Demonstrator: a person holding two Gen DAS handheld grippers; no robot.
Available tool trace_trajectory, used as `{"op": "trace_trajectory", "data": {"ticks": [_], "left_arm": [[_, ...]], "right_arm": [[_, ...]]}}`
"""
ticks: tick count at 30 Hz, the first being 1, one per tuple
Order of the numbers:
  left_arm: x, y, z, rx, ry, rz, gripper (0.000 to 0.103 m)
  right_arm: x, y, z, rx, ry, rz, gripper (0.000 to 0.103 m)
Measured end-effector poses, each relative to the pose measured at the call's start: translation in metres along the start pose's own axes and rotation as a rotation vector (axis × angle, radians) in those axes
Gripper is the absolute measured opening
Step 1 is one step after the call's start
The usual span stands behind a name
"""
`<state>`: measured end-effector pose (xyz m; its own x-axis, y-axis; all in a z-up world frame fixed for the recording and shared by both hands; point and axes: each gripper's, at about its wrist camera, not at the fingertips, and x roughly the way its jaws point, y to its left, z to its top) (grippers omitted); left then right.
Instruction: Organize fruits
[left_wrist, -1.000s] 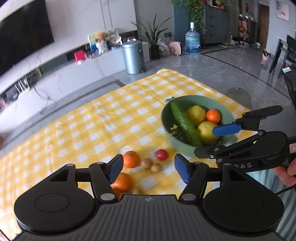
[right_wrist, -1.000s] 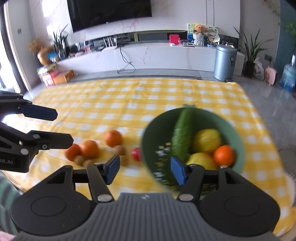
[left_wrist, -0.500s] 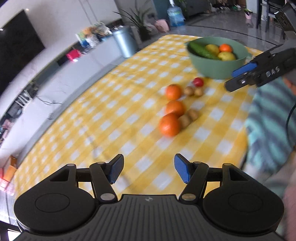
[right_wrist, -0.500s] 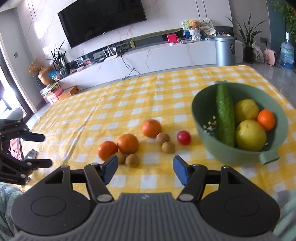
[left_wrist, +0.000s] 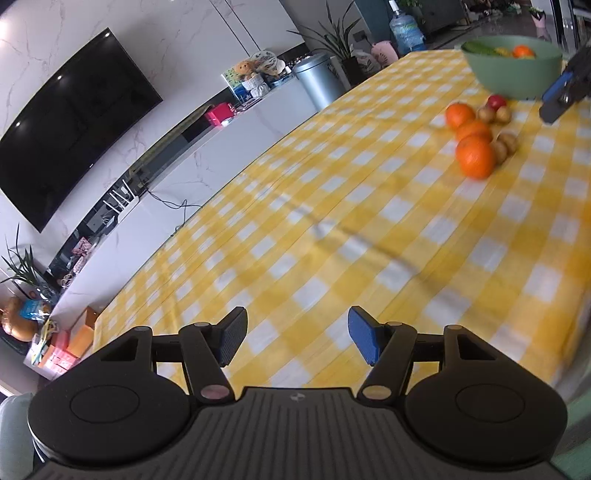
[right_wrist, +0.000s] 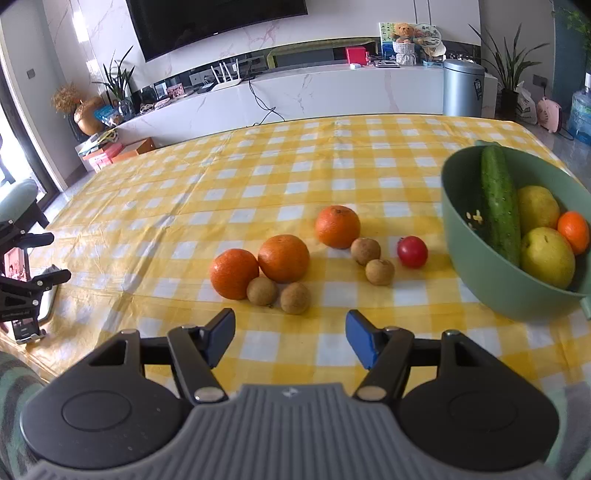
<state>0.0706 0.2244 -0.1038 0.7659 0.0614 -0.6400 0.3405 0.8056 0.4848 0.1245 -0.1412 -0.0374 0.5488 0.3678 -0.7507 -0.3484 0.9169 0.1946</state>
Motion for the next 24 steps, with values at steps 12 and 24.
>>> {"op": "trace_trajectory", "data": {"ticks": [12,24], "left_arm": [[0.019,0.028,-0.025,-0.02,0.046,0.04,0.074],[-0.013,0.03,0.046,-0.089,-0.06,-0.054,0.073]], "right_arm": [[0.02,0.011,0.006,-0.023,-0.01,-0.024,0.064],[0.035,0.004,0.019,-0.024,-0.023,-0.044,0.064]]}}
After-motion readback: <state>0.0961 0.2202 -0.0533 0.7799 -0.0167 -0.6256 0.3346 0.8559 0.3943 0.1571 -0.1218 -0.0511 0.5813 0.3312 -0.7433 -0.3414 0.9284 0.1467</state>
